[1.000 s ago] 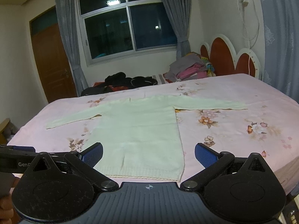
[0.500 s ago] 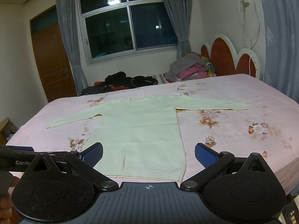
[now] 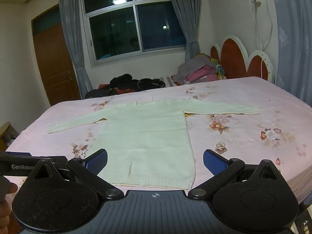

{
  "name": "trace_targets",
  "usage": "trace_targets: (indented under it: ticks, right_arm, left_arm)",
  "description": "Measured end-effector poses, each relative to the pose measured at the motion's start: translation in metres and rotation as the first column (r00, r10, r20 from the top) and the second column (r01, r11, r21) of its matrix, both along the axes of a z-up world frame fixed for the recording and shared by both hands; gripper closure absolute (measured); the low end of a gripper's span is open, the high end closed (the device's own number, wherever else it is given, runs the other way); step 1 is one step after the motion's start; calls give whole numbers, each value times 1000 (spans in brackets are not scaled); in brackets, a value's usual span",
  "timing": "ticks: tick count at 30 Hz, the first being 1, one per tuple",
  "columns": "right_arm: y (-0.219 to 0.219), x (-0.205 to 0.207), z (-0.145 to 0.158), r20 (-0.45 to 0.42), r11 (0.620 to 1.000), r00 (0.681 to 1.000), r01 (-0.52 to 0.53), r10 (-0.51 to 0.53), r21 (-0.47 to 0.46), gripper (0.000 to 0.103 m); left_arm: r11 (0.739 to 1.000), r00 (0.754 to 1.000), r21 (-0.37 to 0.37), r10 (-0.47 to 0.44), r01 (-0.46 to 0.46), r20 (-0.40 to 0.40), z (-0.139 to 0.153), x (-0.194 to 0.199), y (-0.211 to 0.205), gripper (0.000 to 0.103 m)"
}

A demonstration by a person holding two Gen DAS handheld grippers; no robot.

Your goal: Fold small clothes

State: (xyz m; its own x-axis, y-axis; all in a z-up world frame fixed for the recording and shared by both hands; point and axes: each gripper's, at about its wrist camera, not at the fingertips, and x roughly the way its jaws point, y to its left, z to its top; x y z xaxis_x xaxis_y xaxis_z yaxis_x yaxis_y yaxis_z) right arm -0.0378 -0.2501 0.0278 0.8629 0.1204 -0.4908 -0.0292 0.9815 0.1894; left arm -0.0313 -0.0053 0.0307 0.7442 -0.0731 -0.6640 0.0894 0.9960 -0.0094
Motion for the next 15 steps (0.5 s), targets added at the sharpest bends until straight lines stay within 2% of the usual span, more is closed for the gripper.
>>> trace_targets:
  ticks: [15]
  right_arm:
    - [1, 5, -3, -11, 1000, 1000, 3, -3, 6, 0]
  left_arm:
    - [1000, 1000, -7, 11, -12, -19, -4, 7, 4, 0]
